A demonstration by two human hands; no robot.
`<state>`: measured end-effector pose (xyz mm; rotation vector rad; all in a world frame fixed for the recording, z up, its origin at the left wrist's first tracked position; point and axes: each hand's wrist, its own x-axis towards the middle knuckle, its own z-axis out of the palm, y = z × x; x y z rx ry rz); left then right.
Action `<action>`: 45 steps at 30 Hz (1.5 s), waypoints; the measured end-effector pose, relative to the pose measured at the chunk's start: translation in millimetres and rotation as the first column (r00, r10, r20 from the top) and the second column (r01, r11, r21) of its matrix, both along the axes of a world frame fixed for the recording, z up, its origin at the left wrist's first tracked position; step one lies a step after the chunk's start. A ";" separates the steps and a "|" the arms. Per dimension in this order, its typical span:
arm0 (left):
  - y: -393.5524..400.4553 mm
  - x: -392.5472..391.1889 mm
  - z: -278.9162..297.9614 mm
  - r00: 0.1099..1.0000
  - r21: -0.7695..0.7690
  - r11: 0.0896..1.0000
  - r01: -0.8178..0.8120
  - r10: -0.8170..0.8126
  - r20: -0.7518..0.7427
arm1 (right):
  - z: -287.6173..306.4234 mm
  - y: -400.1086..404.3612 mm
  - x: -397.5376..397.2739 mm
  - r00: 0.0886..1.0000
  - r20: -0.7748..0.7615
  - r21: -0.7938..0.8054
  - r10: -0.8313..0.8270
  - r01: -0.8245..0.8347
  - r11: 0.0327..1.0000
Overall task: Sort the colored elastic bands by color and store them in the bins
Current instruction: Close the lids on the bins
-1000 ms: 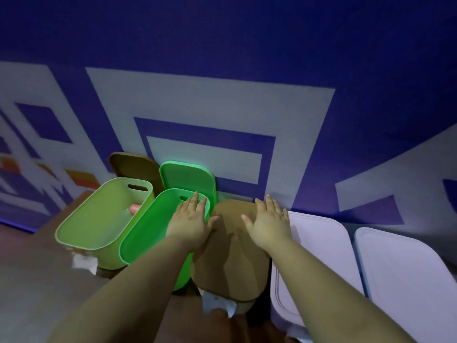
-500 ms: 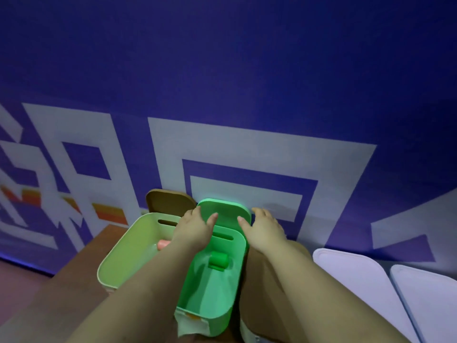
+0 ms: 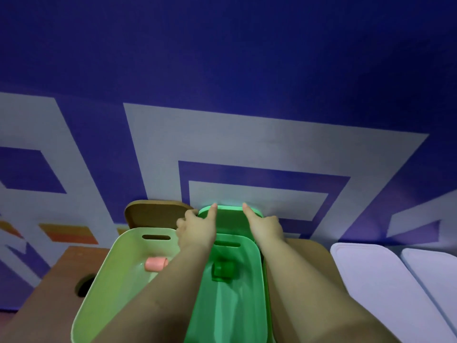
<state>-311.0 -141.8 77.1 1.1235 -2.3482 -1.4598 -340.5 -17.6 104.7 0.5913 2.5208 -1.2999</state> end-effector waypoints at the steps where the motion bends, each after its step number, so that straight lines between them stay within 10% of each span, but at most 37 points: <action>1: 2.1 -2.4 -2.3 0.999 0.014 0.999 -0.037 0.037 -0.020 | -1.9 -3.6 -2.1 1.000 0.004 -0.002 -0.028 0.028 1.000; 19: 11.5 -3.6 57.1 0.943 0.338 0.931 -0.135 0.225 -0.245 | 32.2 -14.8 -4.3 0.965 -0.187 -0.198 -0.182 0.145 0.969; 31: -2.5 67.7 125.3 0.911 0.237 0.969 0.074 0.031 -0.410 | 89.4 11.1 52.8 0.922 -0.377 -0.233 -0.091 0.001 0.973; 45: -3.4 174.2 46.6 0.939 0.234 0.911 0.341 -0.316 -0.138 | 5.7 41.1 151.5 0.948 -0.243 0.040 0.204 -0.200 0.979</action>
